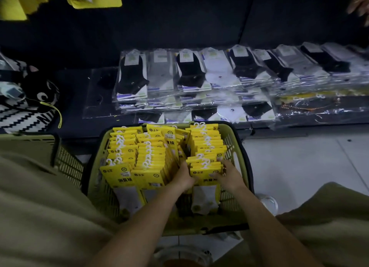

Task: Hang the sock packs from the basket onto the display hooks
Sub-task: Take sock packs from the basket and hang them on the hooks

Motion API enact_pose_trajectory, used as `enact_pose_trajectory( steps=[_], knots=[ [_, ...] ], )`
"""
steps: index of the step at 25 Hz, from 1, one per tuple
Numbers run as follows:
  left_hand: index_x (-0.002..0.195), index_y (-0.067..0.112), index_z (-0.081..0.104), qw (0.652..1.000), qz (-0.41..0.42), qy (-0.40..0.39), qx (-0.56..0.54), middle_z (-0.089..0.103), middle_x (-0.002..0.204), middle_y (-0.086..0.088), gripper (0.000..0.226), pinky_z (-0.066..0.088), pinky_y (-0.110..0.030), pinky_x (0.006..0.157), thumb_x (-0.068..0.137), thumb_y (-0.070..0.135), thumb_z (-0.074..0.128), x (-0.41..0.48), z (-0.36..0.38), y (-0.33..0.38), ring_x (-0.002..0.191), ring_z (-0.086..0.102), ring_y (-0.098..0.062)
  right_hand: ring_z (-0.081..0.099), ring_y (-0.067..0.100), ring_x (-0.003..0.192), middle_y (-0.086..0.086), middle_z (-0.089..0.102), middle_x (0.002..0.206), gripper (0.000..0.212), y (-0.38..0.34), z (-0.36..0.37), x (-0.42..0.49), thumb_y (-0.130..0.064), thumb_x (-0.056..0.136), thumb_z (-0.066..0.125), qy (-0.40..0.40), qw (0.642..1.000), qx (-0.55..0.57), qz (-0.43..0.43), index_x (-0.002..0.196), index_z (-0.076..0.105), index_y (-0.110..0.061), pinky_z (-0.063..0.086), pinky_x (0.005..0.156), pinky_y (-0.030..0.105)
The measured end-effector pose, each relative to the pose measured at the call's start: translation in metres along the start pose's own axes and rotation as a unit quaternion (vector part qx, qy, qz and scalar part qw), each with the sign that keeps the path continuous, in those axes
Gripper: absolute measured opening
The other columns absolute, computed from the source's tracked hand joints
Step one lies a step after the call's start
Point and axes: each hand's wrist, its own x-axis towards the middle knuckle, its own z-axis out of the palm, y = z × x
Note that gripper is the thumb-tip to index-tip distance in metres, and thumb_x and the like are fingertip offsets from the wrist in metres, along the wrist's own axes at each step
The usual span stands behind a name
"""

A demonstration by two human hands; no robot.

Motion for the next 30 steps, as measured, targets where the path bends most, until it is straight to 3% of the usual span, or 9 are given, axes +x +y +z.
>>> enact_pose_trajectory(
  steps=[4,6,8,11,14,17,22,26,30],
  knots=[
    [0.144,0.014,0.020,1.000,0.004,0.008,0.015,0.041,0.142,-0.010,0.067,0.035,-0.045,0.108,0.090,0.018,0.060,-0.008,0.011,-0.002,0.132,0.036,-0.029,0.054,0.020,0.108,0.007,0.053,0.118,0.075,0.003,0.002,0.002,-0.002,0.075,0.074,-0.029,0.992,0.120,0.014,0.136,0.031,-0.005,0.047,0.082,0.029],
    [0.139,0.016,0.028,0.999,0.032,0.025,-0.026,0.045,0.138,-0.008,0.056,0.036,-0.043,0.107,0.091,0.017,0.057,-0.019,0.009,0.002,0.130,0.039,-0.025,0.055,0.021,0.108,0.003,0.054,0.115,0.080,-0.002,0.000,0.001,-0.006,0.070,0.080,-0.029,0.989,0.142,0.010,0.135,0.034,-0.008,0.049,0.088,0.034],
    [0.138,0.015,0.032,0.992,0.074,0.041,-0.093,0.050,0.133,-0.003,0.052,0.038,-0.031,0.101,0.092,0.015,0.056,-0.033,-0.004,0.014,0.123,0.045,-0.016,0.060,0.020,0.106,0.002,0.062,0.114,0.073,-0.014,-0.004,0.001,-0.016,0.066,0.083,-0.019,0.986,0.165,-0.001,0.128,0.045,-0.014,0.051,0.089,0.038],
    [0.128,0.018,0.045,0.973,0.145,0.092,-0.156,0.057,0.116,0.006,0.041,0.046,-0.020,0.085,0.090,0.022,0.060,-0.056,-0.037,0.034,0.113,0.054,-0.014,0.066,0.010,0.090,-0.001,0.070,0.102,0.046,-0.055,-0.007,-0.007,-0.023,0.067,0.082,0.015,0.974,0.221,-0.053,0.107,0.060,-0.020,0.053,0.070,0.024],
    [0.115,0.020,0.055,0.947,0.175,0.100,-0.251,0.065,0.113,0.002,0.030,0.054,-0.028,0.083,0.087,0.029,0.063,-0.077,-0.078,0.057,0.106,0.063,-0.018,0.070,0.011,0.083,-0.001,0.072,0.096,0.029,-0.108,-0.002,-0.018,-0.024,0.071,0.079,0.023,0.947,0.301,-0.105,0.096,0.065,-0.019,0.054,0.063,0.023],
    [0.103,0.021,0.064,0.929,0.227,0.113,-0.268,0.070,0.107,-0.007,0.018,0.055,-0.037,0.083,0.085,0.025,0.066,-0.098,-0.121,0.077,0.099,0.067,-0.024,0.070,0.014,0.083,0.001,0.072,0.094,0.033,-0.159,0.002,-0.032,-0.018,0.072,0.078,0.034,0.927,0.339,-0.160,0.100,0.061,-0.015,0.056,0.065,0.025],
    [0.101,0.021,0.065,0.903,0.309,0.141,-0.262,0.074,0.097,0.001,0.021,0.057,-0.027,0.069,0.081,0.021,0.070,-0.131,-0.177,0.120,0.087,0.071,-0.015,0.067,0.009,0.070,-0.002,0.068,0.082,0.034,-0.239,-0.020,-0.053,-0.019,0.069,0.081,0.089,0.914,0.323,-0.228,0.086,0.052,-0.019,0.052,0.055,0.022],
    [0.118,0.012,0.053,0.878,0.350,0.194,-0.264,0.068,0.111,-0.004,0.044,0.057,-0.032,0.079,0.079,0.024,0.070,-0.155,-0.221,0.167,0.096,0.067,-0.017,0.070,0.009,0.069,-0.001,0.073,0.081,0.016,-0.309,-0.048,-0.069,-0.017,0.075,0.076,0.065,0.893,0.311,-0.319,0.088,0.067,-0.014,0.057,0.059,0.024],
    [0.125,0.008,0.050,0.855,0.430,0.174,-0.233,0.066,0.118,-0.008,0.052,0.054,-0.039,0.088,0.080,0.030,0.065,-0.178,-0.261,0.208,0.105,0.065,-0.022,0.071,0.014,0.073,0.003,0.073,0.083,0.010,-0.366,-0.070,-0.078,-0.016,0.077,0.074,0.055,0.874,0.312,-0.368,0.084,0.068,-0.017,0.058,0.062,0.028]
  ],
)
